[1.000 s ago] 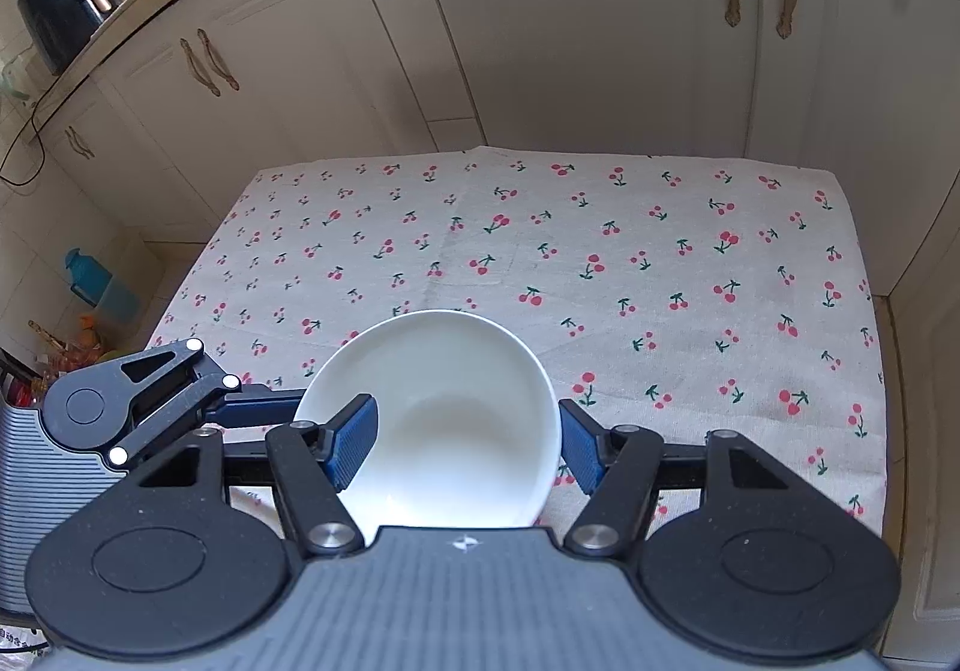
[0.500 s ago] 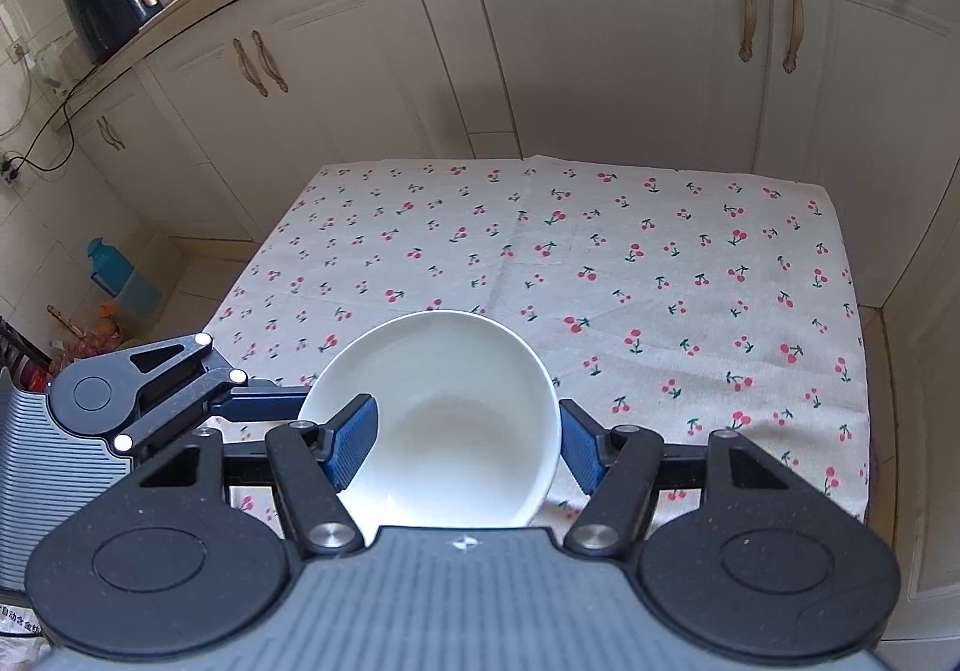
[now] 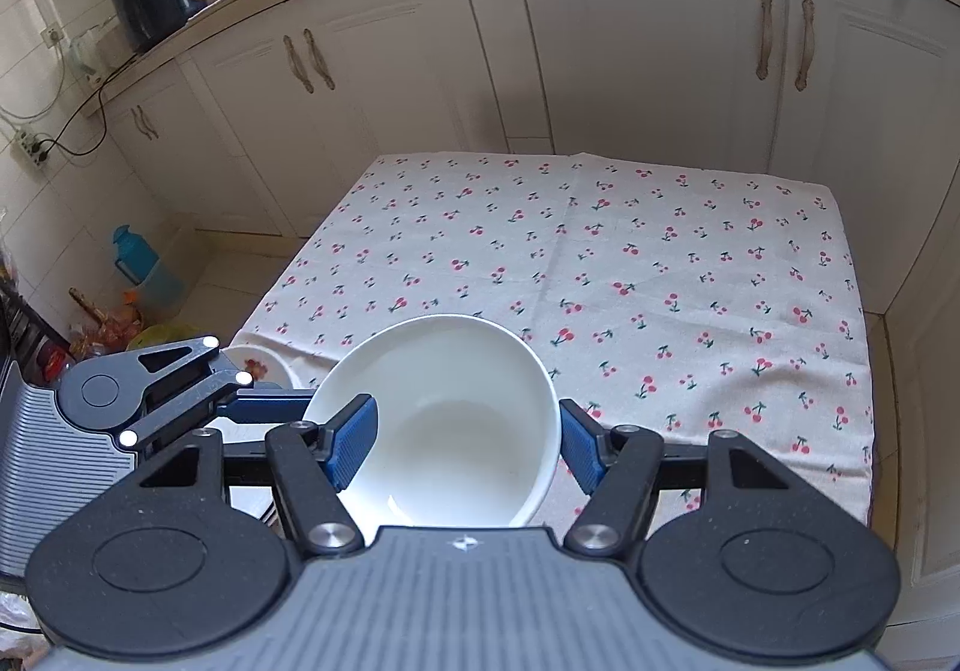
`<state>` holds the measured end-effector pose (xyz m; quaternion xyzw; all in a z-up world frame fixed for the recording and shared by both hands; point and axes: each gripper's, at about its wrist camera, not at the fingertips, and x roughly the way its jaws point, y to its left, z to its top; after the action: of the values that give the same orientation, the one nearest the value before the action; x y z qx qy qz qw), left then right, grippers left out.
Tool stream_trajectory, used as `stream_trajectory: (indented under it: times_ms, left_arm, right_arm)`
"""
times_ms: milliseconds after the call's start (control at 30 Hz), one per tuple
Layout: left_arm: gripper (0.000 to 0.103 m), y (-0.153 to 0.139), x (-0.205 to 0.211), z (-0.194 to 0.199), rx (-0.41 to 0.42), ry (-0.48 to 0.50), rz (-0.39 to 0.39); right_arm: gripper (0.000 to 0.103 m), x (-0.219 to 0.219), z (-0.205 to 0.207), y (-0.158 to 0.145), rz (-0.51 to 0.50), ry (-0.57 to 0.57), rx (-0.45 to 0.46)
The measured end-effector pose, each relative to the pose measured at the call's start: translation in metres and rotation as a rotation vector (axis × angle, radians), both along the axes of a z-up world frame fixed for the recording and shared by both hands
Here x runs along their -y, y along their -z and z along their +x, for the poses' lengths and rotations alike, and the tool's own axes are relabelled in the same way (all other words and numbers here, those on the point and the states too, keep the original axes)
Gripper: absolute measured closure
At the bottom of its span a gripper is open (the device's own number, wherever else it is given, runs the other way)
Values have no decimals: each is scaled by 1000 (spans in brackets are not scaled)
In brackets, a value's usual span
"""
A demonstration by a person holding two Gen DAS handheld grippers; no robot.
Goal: Organize plates and bowls
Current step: 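Lift and carry the bowl with the right tool to the stacked bowls, then lower the bowl onto the stacked bowls and open the right tool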
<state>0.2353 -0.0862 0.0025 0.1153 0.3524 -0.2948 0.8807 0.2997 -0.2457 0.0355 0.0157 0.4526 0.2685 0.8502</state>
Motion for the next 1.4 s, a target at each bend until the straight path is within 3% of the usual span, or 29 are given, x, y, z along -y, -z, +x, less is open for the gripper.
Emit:
stream_trajectory:
  times_ms: [633, 1400]
  left_arm:
    - [20, 12, -12, -64, -48, -14, -14]
    - [20, 24, -16, -72, -91, -20, -20]
  right_arm:
    - [32, -8, -72, 12, 16, -22, -4]
    - [32, -7, -78, 37, 52, 2, -55]
